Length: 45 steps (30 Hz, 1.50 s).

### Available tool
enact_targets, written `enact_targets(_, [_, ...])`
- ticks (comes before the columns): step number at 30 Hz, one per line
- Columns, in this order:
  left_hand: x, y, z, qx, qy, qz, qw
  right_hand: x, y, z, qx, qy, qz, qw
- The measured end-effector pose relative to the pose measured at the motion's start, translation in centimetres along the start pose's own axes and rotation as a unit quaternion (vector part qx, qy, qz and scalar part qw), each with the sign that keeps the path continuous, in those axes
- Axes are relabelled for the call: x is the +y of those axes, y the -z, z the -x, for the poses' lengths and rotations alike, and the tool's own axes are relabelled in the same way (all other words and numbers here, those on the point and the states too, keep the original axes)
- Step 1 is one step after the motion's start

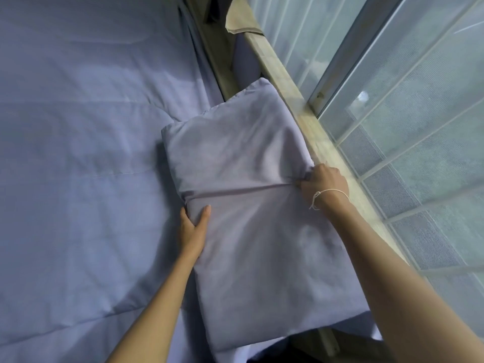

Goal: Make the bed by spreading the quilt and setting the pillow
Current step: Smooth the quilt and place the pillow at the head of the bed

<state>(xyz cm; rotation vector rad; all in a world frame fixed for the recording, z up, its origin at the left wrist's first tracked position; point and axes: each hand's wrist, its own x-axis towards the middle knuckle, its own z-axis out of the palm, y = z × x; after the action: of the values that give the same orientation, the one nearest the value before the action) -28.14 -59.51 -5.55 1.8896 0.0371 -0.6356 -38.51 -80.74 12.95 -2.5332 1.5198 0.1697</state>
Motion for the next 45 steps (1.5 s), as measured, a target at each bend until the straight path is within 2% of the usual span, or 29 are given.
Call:
enact_targets(4, [-0.1, 0.7, 0.2, -0.04, 0.02, 0.044, 0.998, -0.2, 0.3, 0.5, 0.009, 0.016, -0.041, 0.999])
enact_targets(8, [0.0, 0.0, 0.8, -0.024, -0.028, 0.074, 0.997, -1.1, 2.0, 2.6, 0.069, 0.084, -0.004, 0.994])
enact_targets(13, [1.2, -1.9, 1.1, -0.054, -0.023, 0.119, 0.991, -2.2, 3.9, 3.1, 0.113, 0.127, 0.033, 0.985])
enact_targets(18, [1.5, -4.4, 1.9, -0.061, -0.033, 0.114, 0.991, -2.6, 5.1, 3.2, 0.141, 0.144, 0.046, 0.978])
enact_targets(23, [4.0, -7.5, -0.6, -0.132, -0.057, 0.088, 0.986, -1.6, 5.5, 2.7, 0.197, 0.142, 0.021, 0.97])
enact_targets(25, [4.4, -8.3, -1.4, -0.126, -0.042, 0.089, 0.987, -0.1, 5.1, 1.1, 0.19, 0.125, 0.019, 0.974])
enact_targets(28, [2.5, -7.8, -1.6, -0.099, -0.014, 0.068, 0.993, 1.8, 4.5, -0.9, 0.128, 0.081, -0.02, 0.988])
enact_targets(31, [-2.3, -7.3, -2.8, -0.094, 0.014, 0.067, 0.993, 1.1, 3.6, -1.2, 0.119, 0.094, -0.041, 0.988])
enact_targets(33, [-2.7, -6.8, -1.1, -0.069, 0.012, 0.02, 0.997, 0.5, 3.1, -0.6, 0.143, 0.105, -0.007, 0.984])
enact_targets(35, [-2.1, -5.9, 3.0, -0.03, -0.038, -0.026, 0.998, 0.6, 2.8, 0.2, 0.16, 0.111, 0.03, 0.98])
enact_targets(37, [-3.7, -5.3, 7.6, -0.009, -0.114, -0.067, 0.991, 1.7, 2.4, 1.2, 0.145, 0.112, 0.033, 0.982])
enact_targets(41, [-9.4, -4.1, 14.1, -0.077, -0.185, -0.156, 0.967, 4.3, 1.9, 3.3, 0.108, 0.113, 0.001, 0.988])
enact_targets(45, [-12.0, -3.1, 14.8, -0.118, -0.158, -0.237, 0.951, 5.6, 1.6, 5.2, 0.083, 0.118, -0.004, 0.99])
